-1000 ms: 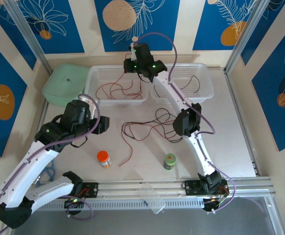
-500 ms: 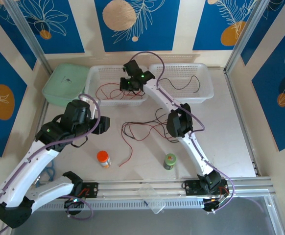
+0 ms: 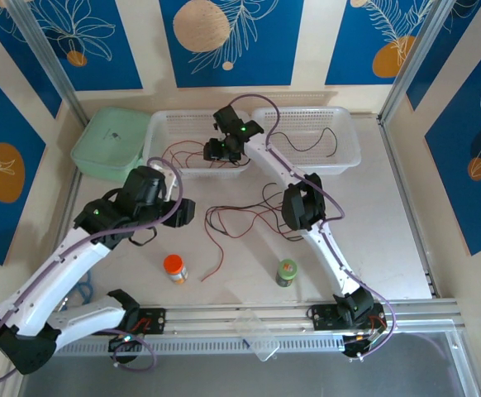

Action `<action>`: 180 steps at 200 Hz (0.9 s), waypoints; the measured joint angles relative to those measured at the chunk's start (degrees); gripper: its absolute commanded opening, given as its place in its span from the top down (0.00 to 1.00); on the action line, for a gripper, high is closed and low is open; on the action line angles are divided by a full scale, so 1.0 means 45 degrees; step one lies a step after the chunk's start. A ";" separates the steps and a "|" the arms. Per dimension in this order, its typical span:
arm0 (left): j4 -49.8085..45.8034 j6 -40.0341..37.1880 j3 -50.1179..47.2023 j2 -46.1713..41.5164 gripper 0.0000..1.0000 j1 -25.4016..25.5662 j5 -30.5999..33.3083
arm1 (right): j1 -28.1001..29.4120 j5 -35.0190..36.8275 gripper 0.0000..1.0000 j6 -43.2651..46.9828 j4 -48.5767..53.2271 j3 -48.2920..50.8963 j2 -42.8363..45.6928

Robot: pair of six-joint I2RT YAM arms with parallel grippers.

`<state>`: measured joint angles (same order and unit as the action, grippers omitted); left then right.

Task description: Untangle the cables

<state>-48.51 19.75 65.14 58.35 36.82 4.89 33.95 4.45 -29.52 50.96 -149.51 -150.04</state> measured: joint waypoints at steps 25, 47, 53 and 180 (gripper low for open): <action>0.0029 0.0151 -0.0087 0.0437 0.33 0.0219 -0.0078 | 0.0015 0.0165 0.35 0.0243 0.0345 0.0005 0.0593; 0.0112 0.0272 -0.0087 0.1073 0.33 0.0471 -0.0092 | 0.0044 0.0340 0.26 0.0520 0.0457 0.0087 0.1545; 0.0151 0.0296 -0.0087 0.1277 0.33 0.0549 -0.0087 | 0.0049 0.0355 0.24 0.0568 0.0500 0.0112 0.1831; 0.1447 0.0500 0.0005 0.6081 0.40 0.2327 -0.1005 | 0.0486 0.2123 0.25 0.0942 -0.1137 0.8840 1.0530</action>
<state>-42.00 22.00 65.17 85.71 47.29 0.36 36.14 14.00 -25.28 45.84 -109.73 -102.65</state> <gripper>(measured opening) 0.602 0.748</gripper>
